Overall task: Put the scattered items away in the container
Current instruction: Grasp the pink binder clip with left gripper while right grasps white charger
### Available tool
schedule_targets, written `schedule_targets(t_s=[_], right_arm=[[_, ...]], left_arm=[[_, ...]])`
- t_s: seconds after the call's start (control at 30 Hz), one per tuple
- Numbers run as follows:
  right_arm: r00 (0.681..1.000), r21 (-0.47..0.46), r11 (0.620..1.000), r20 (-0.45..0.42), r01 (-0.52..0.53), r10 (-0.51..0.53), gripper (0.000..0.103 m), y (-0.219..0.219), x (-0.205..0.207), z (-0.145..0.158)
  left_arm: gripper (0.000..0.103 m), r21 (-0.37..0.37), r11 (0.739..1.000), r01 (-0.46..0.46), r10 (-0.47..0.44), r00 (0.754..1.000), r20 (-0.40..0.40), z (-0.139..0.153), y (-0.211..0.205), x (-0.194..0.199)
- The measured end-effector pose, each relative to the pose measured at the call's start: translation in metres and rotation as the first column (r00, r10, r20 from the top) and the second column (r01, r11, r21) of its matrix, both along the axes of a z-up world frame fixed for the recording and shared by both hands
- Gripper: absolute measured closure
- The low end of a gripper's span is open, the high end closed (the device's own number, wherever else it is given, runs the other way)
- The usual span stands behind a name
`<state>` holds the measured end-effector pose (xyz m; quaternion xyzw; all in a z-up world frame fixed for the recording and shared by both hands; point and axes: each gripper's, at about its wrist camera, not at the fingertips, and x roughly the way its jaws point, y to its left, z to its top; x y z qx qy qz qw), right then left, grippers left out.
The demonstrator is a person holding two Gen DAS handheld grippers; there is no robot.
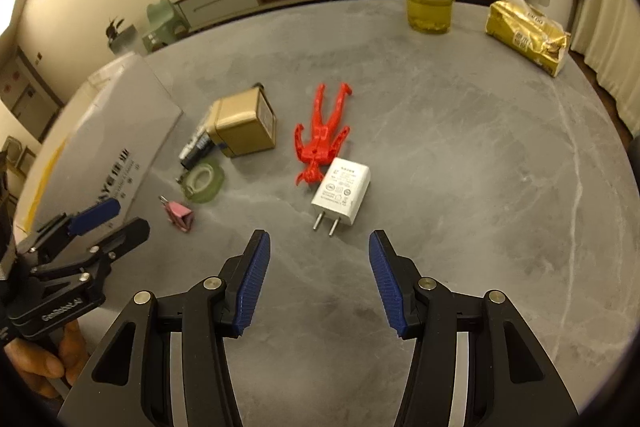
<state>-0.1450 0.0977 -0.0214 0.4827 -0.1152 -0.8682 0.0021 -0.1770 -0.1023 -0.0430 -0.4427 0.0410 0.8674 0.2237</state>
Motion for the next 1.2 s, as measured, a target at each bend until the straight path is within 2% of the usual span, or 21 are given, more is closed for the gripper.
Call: schedule_targets(t_s=[0.07,0.13,0.23,0.47,0.57,0.77,0.83,0.87,1.0,1.1,1.13,1.17,1.2], right_arm=[[1.000,0.009,1.000,0.013,-0.005,0.005,0.048,0.000,-0.006,-0.007],[1.000,0.016,1.000,0.017,-0.001,0.001,0.048,0.000,-0.011,-0.012],[1.000,0.022,1.000,0.031,0.006,-0.007,0.048,0.003,-0.020,-0.021],[0.999,0.038,0.999,0.042,0.014,-0.016,0.048,0.006,-0.046,-0.030],[0.998,0.056,0.998,0.049,0.022,-0.025,0.048,0.007,-0.052,-0.035],[0.998,0.095,0.995,0.047,0.025,-0.029,0.049,0.007,-0.055,-0.040],[0.999,0.104,0.994,0.044,0.023,-0.028,0.055,0.006,-0.055,-0.039],[0.999,0.116,0.993,0.045,0.022,-0.027,0.062,0.005,-0.055,-0.039],[0.999,0.113,0.993,0.041,0.025,-0.030,0.063,0.008,-0.055,-0.039],[0.999,0.101,0.994,0.031,0.032,-0.035,0.062,0.010,-0.053,-0.039],[0.999,0.103,0.994,0.030,0.031,-0.034,0.062,0.010,-0.053,-0.039],[0.999,0.101,0.994,0.029,0.031,-0.034,0.063,0.011,-0.053,-0.040],[0.999,0.094,0.995,0.028,0.033,-0.036,0.066,0.013,-0.052,-0.039]], left_arm=[[0.036,-0.015,1.000,-0.002,0.003,1.000,0.014,-0.006,0.003,-0.004],[0.036,-0.003,1.000,0.010,-0.010,1.000,-0.002,-0.007,0.005,-0.004],[0.036,-0.033,0.999,0.003,-0.004,1.000,-0.011,-0.015,0.005,-0.009],[0.036,0.020,0.999,-0.037,0.036,0.999,0.037,-0.034,-0.007,-0.029],[0.036,0.037,0.999,-0.032,0.031,0.999,0.034,-0.036,-0.004,-0.032],[0.036,-0.007,1.000,0.003,-0.003,1.000,0.013,-0.041,0.006,-0.026],[0.036,-0.010,1.000,0.019,-0.018,1.000,0.009,-0.042,0.007,-0.024],[0.036,-0.005,1.000,0.021,-0.021,1.000,0.009,-0.041,0.007,-0.024],[0.036,0.007,1.000,0.011,-0.011,1.000,0.013,-0.042,0.005,-0.024],[0.036,-0.015,1.000,0.021,-0.021,1.000,0.007,-0.043,0.009,-0.022],[0.045,-0.033,0.999,0.026,-0.026,1.000,-0.001,-0.043,0.011,-0.020],[0.062,-0.049,0.998,0.029,-0.030,0.999,-0.013,-0.042,0.012,-0.019],[0.070,-0.054,0.998,0.034,-0.035,0.999,-0.014,-0.042,0.012,-0.019]])
